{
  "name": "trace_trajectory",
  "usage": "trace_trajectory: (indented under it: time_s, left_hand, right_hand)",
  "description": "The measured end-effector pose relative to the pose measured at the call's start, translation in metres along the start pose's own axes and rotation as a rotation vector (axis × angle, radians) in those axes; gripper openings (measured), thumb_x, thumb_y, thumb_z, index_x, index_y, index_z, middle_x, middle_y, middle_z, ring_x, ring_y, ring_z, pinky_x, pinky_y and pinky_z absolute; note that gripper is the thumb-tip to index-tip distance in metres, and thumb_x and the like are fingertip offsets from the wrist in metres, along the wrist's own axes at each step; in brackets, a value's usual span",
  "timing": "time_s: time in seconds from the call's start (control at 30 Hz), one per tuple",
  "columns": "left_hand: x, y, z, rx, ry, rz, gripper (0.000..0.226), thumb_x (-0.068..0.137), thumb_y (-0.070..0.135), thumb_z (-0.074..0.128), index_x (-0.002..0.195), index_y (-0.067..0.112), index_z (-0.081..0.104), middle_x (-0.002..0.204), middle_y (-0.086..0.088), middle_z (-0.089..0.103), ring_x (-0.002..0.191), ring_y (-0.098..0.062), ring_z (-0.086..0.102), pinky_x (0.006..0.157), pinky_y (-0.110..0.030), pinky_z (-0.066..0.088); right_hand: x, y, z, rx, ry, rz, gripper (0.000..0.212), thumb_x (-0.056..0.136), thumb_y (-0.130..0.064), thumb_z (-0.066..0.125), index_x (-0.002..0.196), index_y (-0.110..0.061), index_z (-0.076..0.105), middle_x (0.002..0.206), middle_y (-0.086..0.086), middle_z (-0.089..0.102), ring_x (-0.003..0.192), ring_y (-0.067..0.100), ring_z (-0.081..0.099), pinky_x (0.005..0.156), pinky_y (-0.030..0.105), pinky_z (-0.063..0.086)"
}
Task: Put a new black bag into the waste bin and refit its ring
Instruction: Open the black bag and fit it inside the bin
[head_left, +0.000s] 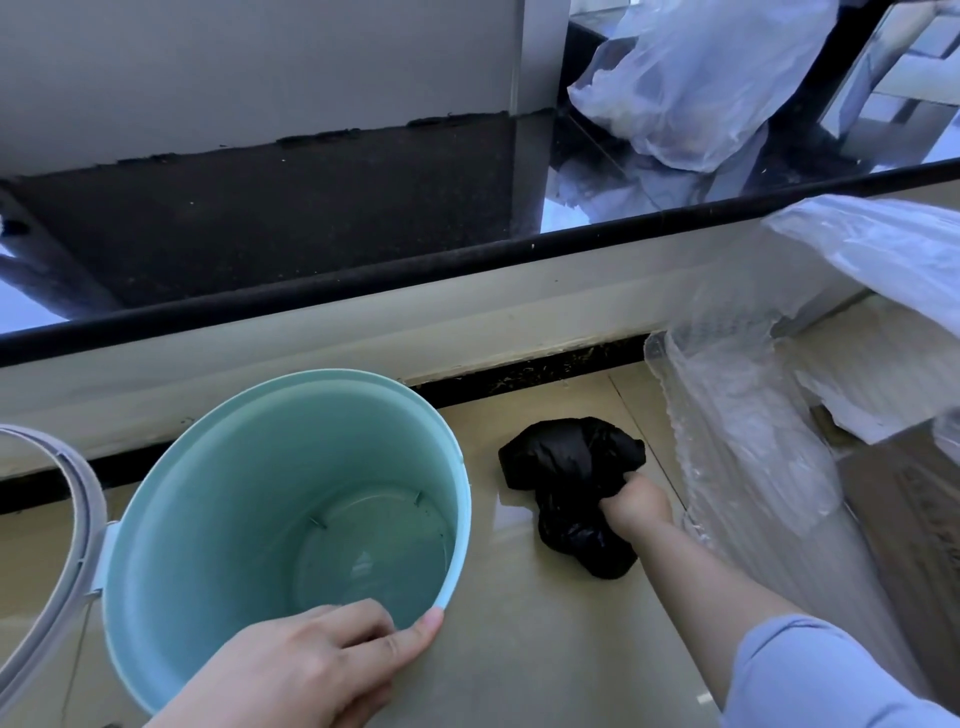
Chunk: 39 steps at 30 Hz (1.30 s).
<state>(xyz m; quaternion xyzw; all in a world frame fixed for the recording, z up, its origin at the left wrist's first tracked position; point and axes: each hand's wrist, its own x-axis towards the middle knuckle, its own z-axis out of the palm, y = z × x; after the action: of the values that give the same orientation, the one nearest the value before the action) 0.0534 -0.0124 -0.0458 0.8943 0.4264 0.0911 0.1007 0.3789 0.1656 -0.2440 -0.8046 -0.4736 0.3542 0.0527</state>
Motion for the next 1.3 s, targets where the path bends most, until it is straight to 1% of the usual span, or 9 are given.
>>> trace_trajectory:
  time_s: [0.23, 0.37, 0.5, 0.6, 0.77, 0.93, 1.07, 1.2, 1.3]
  left_hand:
    - [-0.002, 0.005, -0.006, -0.068, -0.005, -0.059, 0.060, 0.103, 0.046, 0.015, 0.125, 0.037, 0.069, 0.080, 0.019, 0.067, 0.056, 0.001, 0.057, 0.047, -0.012, 0.051]
    - [-0.008, 0.009, -0.010, -0.109, -0.013, -0.079, 0.052, 0.102, 0.048, 0.023, 0.131, 0.038, 0.065, 0.087, 0.019, 0.067, 0.062, -0.001, 0.060, 0.052, -0.014, 0.052]
    - [-0.007, 0.006, -0.009, -0.266, -0.087, -0.173, 0.048, 0.100, 0.038, 0.048, 0.144, 0.054, 0.040, 0.108, 0.020, 0.060, 0.088, -0.005, 0.062, 0.078, -0.018, 0.049]
    - [-0.006, 0.006, -0.011, -0.253, -0.138, -0.205, 0.051, 0.101, 0.038, 0.047, 0.146, 0.057, 0.032, 0.115, 0.018, 0.059, 0.096, -0.006, 0.060, 0.082, -0.016, 0.043]
    - [-0.002, 0.006, -0.019, -0.168, -0.216, -0.235, 0.053, 0.100, 0.044, 0.045, 0.149, 0.053, 0.029, 0.128, 0.018, 0.058, 0.113, -0.006, 0.056, 0.096, -0.020, 0.041]
    - [0.013, -0.005, -0.059, -0.291, -0.012, -0.385, 0.066, 0.087, 0.057, 0.051, 0.149, 0.039, 0.037, 0.124, 0.021, 0.061, 0.103, -0.001, 0.059, 0.089, -0.014, 0.042]
    - [0.022, -0.020, -0.112, -0.663, 0.235, -0.524, 0.085, 0.068, 0.071, 0.058, 0.143, 0.033, 0.047, 0.118, 0.025, 0.064, 0.098, 0.006, 0.063, 0.086, -0.017, 0.051]
    - [0.020, -0.027, -0.150, -1.098, 0.442, -0.563, 0.099, 0.063, 0.062, 0.074, 0.149, 0.032, 0.037, 0.133, 0.010, 0.061, 0.105, -0.005, 0.069, 0.084, -0.031, 0.059]
    - [0.019, -0.030, -0.162, -1.296, 0.494, -0.499, 0.085, 0.069, 0.044, 0.080, 0.144, 0.030, 0.043, 0.133, 0.004, 0.066, 0.114, -0.015, 0.068, 0.090, -0.038, 0.058]
  right_hand:
    - [-0.016, -0.009, -0.022, 0.167, 0.070, -0.019, 0.010, 0.083, -0.007, 0.061, 0.086, -0.002, 0.069, 0.074, 0.012, 0.067, 0.061, 0.022, 0.056, 0.050, 0.026, 0.038]
    - [-0.035, -0.024, -0.044, 0.275, 0.107, -0.060, 0.014, 0.081, -0.008, 0.062, 0.089, -0.005, 0.073, 0.083, 0.017, 0.073, 0.078, 0.036, 0.069, 0.063, 0.035, 0.053]
    - [-0.055, -0.047, -0.076, 0.336, 0.165, -0.119, 0.012, 0.078, -0.011, 0.065, 0.085, -0.012, 0.074, 0.084, 0.012, 0.075, 0.082, 0.033, 0.070, 0.077, 0.041, 0.059]
    - [-0.078, -0.074, -0.106, 0.372, 0.176, -0.181, 0.008, 0.078, -0.012, 0.067, 0.077, -0.019, 0.071, 0.083, 0.005, 0.075, 0.082, 0.029, 0.070, 0.080, 0.040, 0.059]
    - [-0.127, -0.130, -0.141, 0.465, 0.186, -0.355, 0.011, 0.076, -0.006, 0.066, 0.073, -0.015, 0.072, 0.067, -0.005, 0.071, 0.068, 0.015, 0.066, 0.052, 0.022, 0.047]
    - [-0.177, -0.189, -0.163, 0.550, 0.165, -0.520, 0.007, 0.075, -0.008, 0.070, 0.075, -0.014, 0.074, 0.055, -0.014, 0.069, 0.056, 0.006, 0.063, 0.055, 0.022, 0.048]
    - [-0.217, -0.235, -0.167, 0.686, 0.066, -0.627, 0.011, 0.077, -0.003, 0.071, 0.078, -0.013, 0.075, 0.069, 0.001, 0.076, 0.063, 0.017, 0.071, 0.065, 0.029, 0.058]
    - [-0.256, -0.273, -0.158, 0.766, -0.005, -0.686, 0.011, 0.079, -0.005, 0.069, 0.083, -0.012, 0.076, 0.086, 0.016, 0.080, 0.071, 0.021, 0.073, 0.074, 0.041, 0.061]
    - [-0.278, -0.286, -0.137, 0.784, -0.080, -0.681, 0.009, 0.079, -0.012, 0.067, 0.085, -0.008, 0.074, 0.091, 0.021, 0.078, 0.073, 0.022, 0.071, 0.079, 0.050, 0.061]
